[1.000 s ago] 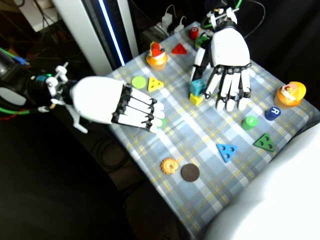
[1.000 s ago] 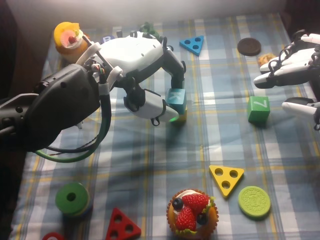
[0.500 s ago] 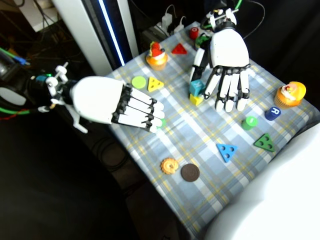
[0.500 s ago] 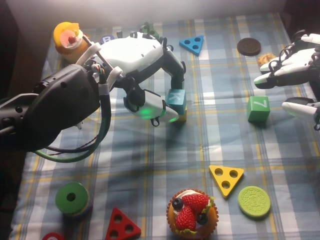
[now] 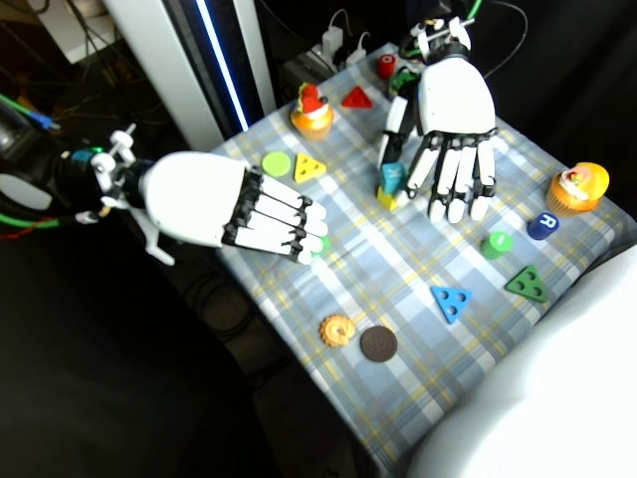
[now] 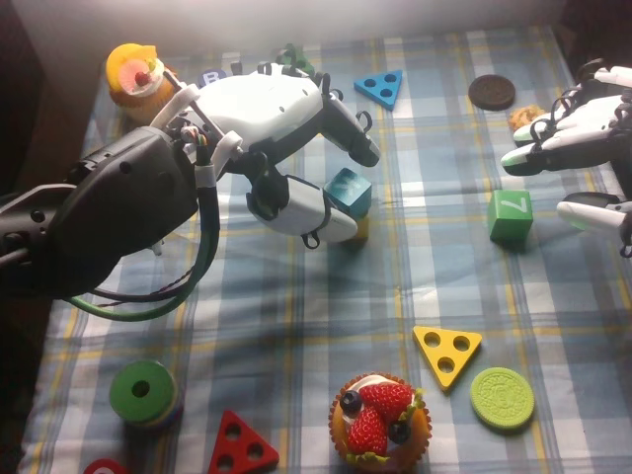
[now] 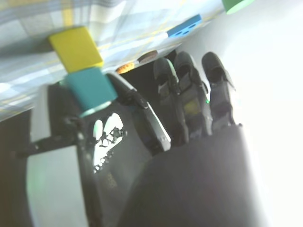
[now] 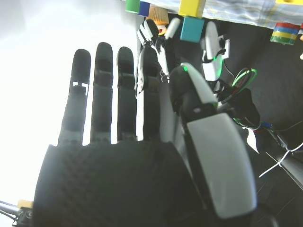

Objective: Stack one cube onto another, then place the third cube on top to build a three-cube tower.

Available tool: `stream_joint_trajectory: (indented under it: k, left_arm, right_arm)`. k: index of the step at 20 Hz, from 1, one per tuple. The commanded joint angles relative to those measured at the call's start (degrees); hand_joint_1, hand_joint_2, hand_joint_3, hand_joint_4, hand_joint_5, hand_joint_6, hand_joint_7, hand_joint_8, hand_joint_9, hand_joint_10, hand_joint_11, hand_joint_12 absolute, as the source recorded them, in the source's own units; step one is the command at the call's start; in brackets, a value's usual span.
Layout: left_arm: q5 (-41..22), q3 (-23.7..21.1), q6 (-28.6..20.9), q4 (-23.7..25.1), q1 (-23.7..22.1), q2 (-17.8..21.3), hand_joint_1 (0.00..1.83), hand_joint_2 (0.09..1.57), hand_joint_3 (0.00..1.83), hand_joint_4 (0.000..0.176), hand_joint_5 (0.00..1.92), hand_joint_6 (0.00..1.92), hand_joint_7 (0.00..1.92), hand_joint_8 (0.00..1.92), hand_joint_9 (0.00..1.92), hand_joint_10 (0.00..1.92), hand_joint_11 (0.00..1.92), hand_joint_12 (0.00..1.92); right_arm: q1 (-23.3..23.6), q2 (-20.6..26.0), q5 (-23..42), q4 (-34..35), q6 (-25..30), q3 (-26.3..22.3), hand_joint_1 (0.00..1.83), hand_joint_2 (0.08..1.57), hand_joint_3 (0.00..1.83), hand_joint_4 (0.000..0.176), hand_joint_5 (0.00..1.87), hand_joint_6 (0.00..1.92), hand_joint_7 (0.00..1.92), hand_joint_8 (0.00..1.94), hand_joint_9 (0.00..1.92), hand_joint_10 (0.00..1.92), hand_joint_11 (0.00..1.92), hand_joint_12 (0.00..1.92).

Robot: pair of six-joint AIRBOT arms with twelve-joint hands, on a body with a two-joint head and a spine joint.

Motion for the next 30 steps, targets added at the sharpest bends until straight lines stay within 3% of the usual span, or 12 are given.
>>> stream_joint_trajectory:
  k: [1, 6, 8, 11, 14, 18, 20, 21, 25, 26, 27, 30]
  left_arm:
    - [-5.18, 0.38, -0.07, 1.37, -0.64, -0.34, 0.92, 0.9, 0.0, 0.176, 0.82, 0.0, 0.57, 0.0, 0.43, 0.0, 0.0, 0.55]
    - [-5.75, -0.07, -0.07, 1.24, -0.34, -0.14, 0.89, 0.9, 0.0, 0.176, 0.76, 0.0, 0.55, 0.0, 0.43, 0.0, 0.0, 0.53]
    - [-7.56, -1.08, -0.22, 1.54, 0.28, 0.48, 0.83, 0.9, 0.0, 0.176, 0.51, 0.0, 0.45, 0.0, 0.39, 0.0, 0.0, 0.53]
    - [-12.9, -4.33, -6.47, 5.4, 1.89, 3.56, 0.76, 0.88, 0.0, 0.176, 0.32, 0.0, 0.4, 0.0, 0.33, 0.0, 0.0, 0.47]
    - [-19.01, -9.57, -8.05, 8.64, 3.08, 8.3, 0.7, 0.88, 0.0, 0.176, 0.24, 0.0, 0.27, 0.0, 0.25, 0.0, 0.0, 0.32]
    - [-28.51, -14.62, -18.51, 11.95, 7.8, 14.3, 0.62, 0.84, 0.0, 0.176, 0.21, 0.0, 0.23, 0.0, 0.18, 0.0, 0.0, 0.16]
    - [-31.82, -16.38, -18.68, 11.97, 9.55, 15.69, 0.61, 0.85, 0.01, 0.168, 0.2, 0.0, 0.23, 0.0, 0.18, 0.0, 0.01, 0.15]
    - [-33.26, -17.17, -18.95, 11.97, 10.34, 16.31, 0.65, 0.84, 0.0, 0.164, 0.2, 0.0, 0.23, 0.0, 0.18, 0.0, 0.02, 0.16]
    - [-36.03, -18.75, -20.96, 12.37, 11.47, 17.29, 0.73, 0.82, 0.0, 0.176, 0.26, 0.0, 0.28, 0.0, 0.25, 0.0, 0.0, 0.59]
    - [-36.42, -19.09, -21.1, 12.64, 11.57, 17.48, 0.73, 0.83, 0.0, 0.176, 0.26, 0.0, 0.27, 0.0, 0.24, 0.0, 0.0, 0.6]
    - [-36.89, -19.42, -21.23, 12.92, 11.74, 17.68, 0.73, 0.84, 0.01, 0.161, 0.27, 0.0, 0.26, 0.0, 0.23, 0.0, 0.0, 0.6]
    - [-39.57, -20.48, -23.46, 13.34, 12.76, 18.71, 0.74, 0.82, 0.0, 0.168, 0.28, 0.0, 0.26, 0.0, 0.22, 0.0, 0.0, 0.59]
  right_arm:
    - [0.76, -0.08, 6.87, 1.12, 0.33, 0.34, 0.68, 1.37, 0.0, 0.0, 0.68, 0.0, 0.64, 0.0, 0.59, 0.0, 0.17, 0.98]
    - [0.76, -0.18, 6.87, 1.13, 0.33, 0.34, 0.68, 1.36, 0.0, 0.0, 0.67, 0.0, 0.64, 0.0, 0.58, 0.0, 0.16, 0.98]
    - [0.76, -0.48, 6.87, 1.13, 0.33, 0.59, 0.71, 1.35, 0.0, 0.0, 0.67, 0.0, 0.63, 0.0, 0.58, 0.0, 0.16, 0.99]
    - [1.04, -1.44, 6.87, 1.14, 0.33, 1.27, 0.8, 1.29, 0.0, 0.0, 0.65, 0.0, 0.6, 0.0, 0.53, 0.0, 0.07, 1.03]
    - [1.75, -2.15, 5.43, 1.38, 0.33, 1.68, 0.88, 1.21, 0.0, 0.0, 0.61, 0.0, 0.54, 0.0, 0.48, 0.0, 0.0, 1.12]
    - [3.62, -4.5, 1.23, 1.36, 0.28, 3.85, 0.81, 1.11, 0.0, 0.0, 0.6, 0.0, 0.54, 0.0, 0.48, 0.0, 0.0, 1.17]
    - [4.47, -5.31, -0.54, 1.45, 0.28, 4.91, 0.82, 1.07, 0.0, 0.0, 0.62, 0.0, 0.55, 0.0, 0.48, 0.0, 0.0, 1.15]
    - [4.94, -5.73, -1.67, 1.51, 0.28, 5.45, 0.82, 1.06, 0.0, 0.0, 0.62, 0.0, 0.56, 0.01, 0.48, 0.0, 0.0, 1.15]
    - [6.01, -6.13, -3.43, 3.37, -0.81, 6.34, 0.87, 1.02, 0.0, 0.0, 0.62, 0.0, 0.54, 0.0, 0.44, 0.0, 0.0, 1.02]
    - [6.15, -6.16, -3.95, 3.93, -1.39, 6.45, 0.9, 1.02, 0.0, 0.0, 0.61, 0.0, 0.53, 0.0, 0.42, 0.0, 0.0, 0.96]
    - [6.26, -6.24, -4.48, 4.24, -1.82, 6.63, 0.94, 1.02, 0.0, 0.0, 0.61, 0.0, 0.54, 0.0, 0.42, 0.0, 0.0, 0.9]
    - [7.39, -6.89, -6.39, 4.62, -2.58, 7.35, 0.98, 1.02, 0.0, 0.0, 0.64, 0.0, 0.56, 0.0, 0.42, 0.0, 0.0, 0.85]
